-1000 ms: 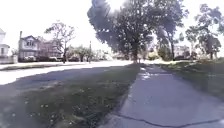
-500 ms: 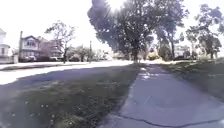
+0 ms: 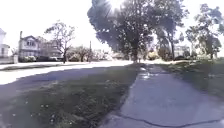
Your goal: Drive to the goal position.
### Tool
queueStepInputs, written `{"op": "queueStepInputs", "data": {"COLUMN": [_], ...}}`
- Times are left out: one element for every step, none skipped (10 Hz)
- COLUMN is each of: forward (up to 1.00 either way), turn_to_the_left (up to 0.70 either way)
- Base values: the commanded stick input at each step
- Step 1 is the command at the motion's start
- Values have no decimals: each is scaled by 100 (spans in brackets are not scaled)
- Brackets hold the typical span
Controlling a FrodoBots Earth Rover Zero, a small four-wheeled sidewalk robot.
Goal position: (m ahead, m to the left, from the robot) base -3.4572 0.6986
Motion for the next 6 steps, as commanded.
{"op": "queueStepInputs", "data": {"forward": [0, 0, 0, 0, 0, 0], "turn_to_the_left": [-35, -10, -15, -48, -70, -70]}}
